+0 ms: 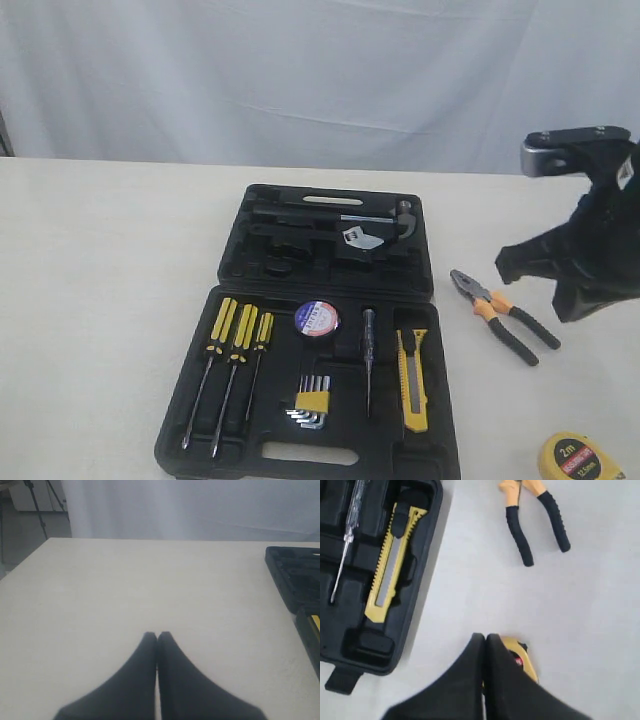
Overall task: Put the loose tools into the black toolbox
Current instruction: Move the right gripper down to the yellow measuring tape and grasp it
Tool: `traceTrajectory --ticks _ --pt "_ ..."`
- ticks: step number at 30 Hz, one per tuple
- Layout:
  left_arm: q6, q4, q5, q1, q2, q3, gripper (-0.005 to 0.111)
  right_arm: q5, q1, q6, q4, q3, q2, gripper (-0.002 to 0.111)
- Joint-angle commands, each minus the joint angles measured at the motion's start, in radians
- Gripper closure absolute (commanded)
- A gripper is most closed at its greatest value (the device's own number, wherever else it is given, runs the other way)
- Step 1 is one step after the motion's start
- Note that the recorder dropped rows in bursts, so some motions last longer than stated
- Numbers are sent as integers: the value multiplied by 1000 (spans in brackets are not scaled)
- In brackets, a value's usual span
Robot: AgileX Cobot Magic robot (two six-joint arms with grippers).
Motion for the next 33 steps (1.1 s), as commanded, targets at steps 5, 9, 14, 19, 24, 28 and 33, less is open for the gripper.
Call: traceTrajectory --ticks 5,9,14,19,24,28,33 --pt "-6 0 -5 -5 -1 3 107 -173 -7 -6 20 442 -170 109" --pt "-6 0 -5 -5 -1 3 107 -224 -7 -6 23 469 -168 108" --pt "-6 0 -5 -5 -1 3 107 -224 -7 -5 23 469 -168 108" --pt "-6 0 -5 -5 -1 3 107 -224 -7 -8 23 469 -168 77" --pt "-6 0 -5 -5 -1 3 107 -224 -7 -6 23 469 -168 21" --pt "-6 0 -5 -5 -1 3 107 -230 -7 12 11 469 -164 23" --pt "-6 0 -5 -5 -1 3 107 -249 -7 76 -50 469 -102 24"
